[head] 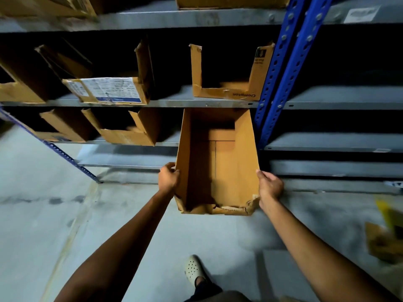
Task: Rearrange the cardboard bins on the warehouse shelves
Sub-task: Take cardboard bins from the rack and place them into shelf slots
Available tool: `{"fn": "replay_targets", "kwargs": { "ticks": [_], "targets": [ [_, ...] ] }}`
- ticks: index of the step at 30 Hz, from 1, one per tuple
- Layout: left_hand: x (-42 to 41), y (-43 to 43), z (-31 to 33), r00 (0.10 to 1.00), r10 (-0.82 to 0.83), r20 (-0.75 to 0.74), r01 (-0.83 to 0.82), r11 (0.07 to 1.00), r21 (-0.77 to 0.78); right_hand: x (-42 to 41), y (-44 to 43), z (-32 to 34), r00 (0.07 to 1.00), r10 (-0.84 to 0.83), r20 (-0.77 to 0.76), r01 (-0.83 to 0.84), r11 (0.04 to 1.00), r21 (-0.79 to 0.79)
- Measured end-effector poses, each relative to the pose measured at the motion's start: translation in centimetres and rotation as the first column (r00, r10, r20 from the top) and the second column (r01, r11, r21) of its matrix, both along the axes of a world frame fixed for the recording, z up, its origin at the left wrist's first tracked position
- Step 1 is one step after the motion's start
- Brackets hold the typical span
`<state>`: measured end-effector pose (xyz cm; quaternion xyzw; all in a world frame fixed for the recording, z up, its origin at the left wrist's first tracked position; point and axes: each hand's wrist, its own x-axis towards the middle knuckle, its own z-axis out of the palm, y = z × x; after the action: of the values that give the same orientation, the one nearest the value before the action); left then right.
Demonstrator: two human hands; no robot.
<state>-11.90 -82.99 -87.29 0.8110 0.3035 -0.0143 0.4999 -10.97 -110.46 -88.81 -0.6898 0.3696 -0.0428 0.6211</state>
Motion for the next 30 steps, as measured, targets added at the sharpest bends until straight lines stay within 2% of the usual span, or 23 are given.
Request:
{"fn": "replay_targets", "kwargs": {
  "ticks": [4,7,11,14,15,16,17,18,19,21,23,27,29,30],
  "targets": [
    [3.4,-0.3,-0.7,0.995,0.090,-0.033,-0.094,0.981,-0.167,3.0,1.1,-1.7,0.989,-0.121,-0.089,0.136,0.973,0.186],
    [5.7,-0.2,-1.0,0.982,0.174,-0.068,-0.186,0.942,-0.279,5.3,2.1,-1.9,0.978,-0.090,-0.189,0.163,0.892,0.422],
    [8.3,0.6,-0.1,0.969,0.225,-0.103,-0.239,0.744,-0.624,7.3,2.8,-0.3,0.981,-0.036,-0.189,0.137,0.819,0.558],
    [9.2,1.6,0.0,0.907,0.314,-0.281,-0.421,0.704,-0.572,9.2,2.4,-0.6,0.976,-0.061,-0.209,0.179,0.771,0.611],
    [9.3,1.7,-0.2,0.889,0.275,-0.366,-0.449,0.683,-0.576,9.6,2.4,-0.6,0.973,-0.066,-0.220,0.189,0.777,0.600],
    [9.5,1.6,-0.4,0.882,0.213,-0.420,-0.454,0.623,-0.637,10.1,2.6,-0.2,0.974,-0.047,-0.223,0.172,0.794,0.584],
    [9.7,1.5,-0.6,0.877,0.177,-0.446,-0.468,0.521,-0.714,10.5,2.8,-0.1,0.976,-0.029,-0.216,0.146,0.823,0.549],
    [10.0,1.3,-0.7,0.866,0.184,-0.466,-0.496,0.440,-0.749,10.9,3.1,-0.1,0.982,0.000,-0.189,0.098,0.854,0.511],
    [10.9,0.9,-0.6,0.855,0.209,-0.474,-0.517,0.399,-0.757,11.5,3.1,-0.3,0.986,0.034,-0.166,0.042,0.902,0.429],
    [12.8,0.1,-0.3,0.863,0.278,-0.422,-0.503,0.389,-0.772,12.9,2.9,-0.7,0.988,0.100,-0.121,-0.065,0.962,0.264],
    [14.3,-0.4,-0.4,0.868,0.321,-0.380,-0.481,0.350,-0.804,14.0,2.5,-1.1,0.978,0.168,-0.125,-0.155,0.982,0.107],
    [18.0,-0.2,-2.5,0.865,0.371,-0.337,-0.437,0.229,-0.870,18.6,1.4,-1.6,0.925,0.317,-0.209,-0.347,0.929,-0.127],
    [20.0,-0.3,-3.6,0.873,0.371,-0.316,-0.426,0.265,-0.865,21.2,0.8,-2.4,0.884,0.350,-0.309,-0.434,0.859,-0.270],
    [20.7,-0.6,-3.5,0.887,0.354,-0.296,-0.413,0.323,-0.851,22.4,0.7,-2.6,0.866,0.355,-0.352,-0.463,0.837,-0.293]
  ]
}}
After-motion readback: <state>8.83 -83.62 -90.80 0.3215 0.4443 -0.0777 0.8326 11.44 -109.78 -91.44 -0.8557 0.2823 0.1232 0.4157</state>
